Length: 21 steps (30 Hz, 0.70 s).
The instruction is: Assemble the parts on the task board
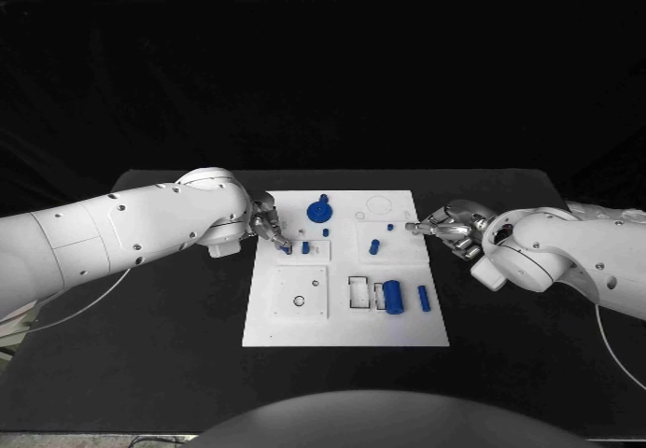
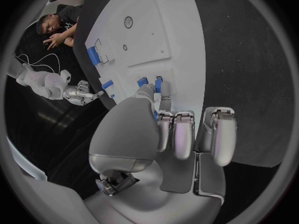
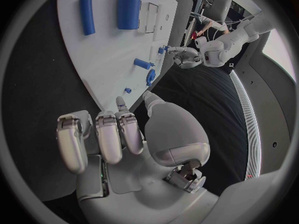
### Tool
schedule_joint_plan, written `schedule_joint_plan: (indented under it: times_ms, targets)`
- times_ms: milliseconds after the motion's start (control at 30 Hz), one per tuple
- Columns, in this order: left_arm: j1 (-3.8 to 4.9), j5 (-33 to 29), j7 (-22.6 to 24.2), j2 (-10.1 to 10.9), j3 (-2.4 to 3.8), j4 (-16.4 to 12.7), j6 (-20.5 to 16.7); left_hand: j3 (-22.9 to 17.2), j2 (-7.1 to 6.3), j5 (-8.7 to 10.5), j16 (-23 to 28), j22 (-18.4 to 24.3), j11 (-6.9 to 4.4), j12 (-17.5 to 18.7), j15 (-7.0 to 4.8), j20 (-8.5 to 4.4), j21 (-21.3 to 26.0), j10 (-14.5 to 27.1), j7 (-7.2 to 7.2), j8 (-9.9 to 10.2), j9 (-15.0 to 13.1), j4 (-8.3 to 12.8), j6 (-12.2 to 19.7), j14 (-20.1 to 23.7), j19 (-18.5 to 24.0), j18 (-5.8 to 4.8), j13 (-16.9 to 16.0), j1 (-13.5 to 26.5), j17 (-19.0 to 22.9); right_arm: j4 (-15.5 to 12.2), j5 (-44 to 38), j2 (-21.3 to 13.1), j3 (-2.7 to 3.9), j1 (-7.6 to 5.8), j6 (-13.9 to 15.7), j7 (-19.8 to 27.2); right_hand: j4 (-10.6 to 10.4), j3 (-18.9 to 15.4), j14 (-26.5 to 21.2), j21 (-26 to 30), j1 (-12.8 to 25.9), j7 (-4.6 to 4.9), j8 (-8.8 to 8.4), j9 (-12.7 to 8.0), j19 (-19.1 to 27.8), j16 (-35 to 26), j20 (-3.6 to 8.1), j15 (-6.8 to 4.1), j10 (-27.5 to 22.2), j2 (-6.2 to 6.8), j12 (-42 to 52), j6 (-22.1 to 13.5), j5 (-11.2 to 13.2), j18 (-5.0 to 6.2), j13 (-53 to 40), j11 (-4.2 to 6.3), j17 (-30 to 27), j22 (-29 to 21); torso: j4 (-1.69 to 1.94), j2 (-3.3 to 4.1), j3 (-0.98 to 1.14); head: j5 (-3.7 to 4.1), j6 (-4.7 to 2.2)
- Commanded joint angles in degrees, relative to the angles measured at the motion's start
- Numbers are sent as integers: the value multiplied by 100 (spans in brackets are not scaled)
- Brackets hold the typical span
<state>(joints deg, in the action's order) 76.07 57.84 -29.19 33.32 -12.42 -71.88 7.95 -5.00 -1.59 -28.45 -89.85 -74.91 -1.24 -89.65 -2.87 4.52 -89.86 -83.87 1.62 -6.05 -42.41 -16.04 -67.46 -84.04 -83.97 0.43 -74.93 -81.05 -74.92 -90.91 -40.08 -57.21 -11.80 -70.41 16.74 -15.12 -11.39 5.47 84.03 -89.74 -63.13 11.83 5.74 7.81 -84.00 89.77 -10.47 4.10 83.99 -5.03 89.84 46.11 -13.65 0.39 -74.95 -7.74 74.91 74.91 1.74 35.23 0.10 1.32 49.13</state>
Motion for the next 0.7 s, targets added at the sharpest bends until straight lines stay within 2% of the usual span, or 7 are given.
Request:
schedule_joint_plan:
  times_ms: [33,333,700]
  targets:
    - [10,-60,33,0,4,-19,-31,-37,-1,-28,-15,-1509,-40,-35,-3,-23,-14,-613,-16,-22,-6,-27,-52,-596,-603,-43,-1507,-48,-1508,1,-21,4,-1,5,-72,0,-12,-14,597,-26,-10,39,33,6,-600,23,-20,55,601,-65,16,-36,-29,-39,-1505,-43,1509,1509,-3,7,-2,-8,6]
    - [11,-137,-40,-30,3,24,47,-62,21,-34,-15,-1509,-37,-35,-2,-22,-14,-613,-11,-26,-7,-55,-63,-596,-603,-43,-1507,-35,-1508,-3,-21,3,-1,6,-72,1,-12,-14,597,-26,-10,39,33,6,-600,23,-20,55,601,-65,16,-36,-29,-39,-1505,-43,1509,1509,-5,8,0,-20,12]
    - [7,-144,-146,-117,0,100,185,-102,49,72,-15,-1509,-29,-35,-1,-18,-14,-613,-5,-22,-3,-63,-61,-596,-603,-43,-1507,13,-1508,-11,-21,4,-1,6,-79,1,-11,-15,597,-26,-16,43,39,10,-600,23,-24,58,601,-69,16,-34,-32,-39,-1505,-47,1509,1509,-9,6,-2,-19,22]
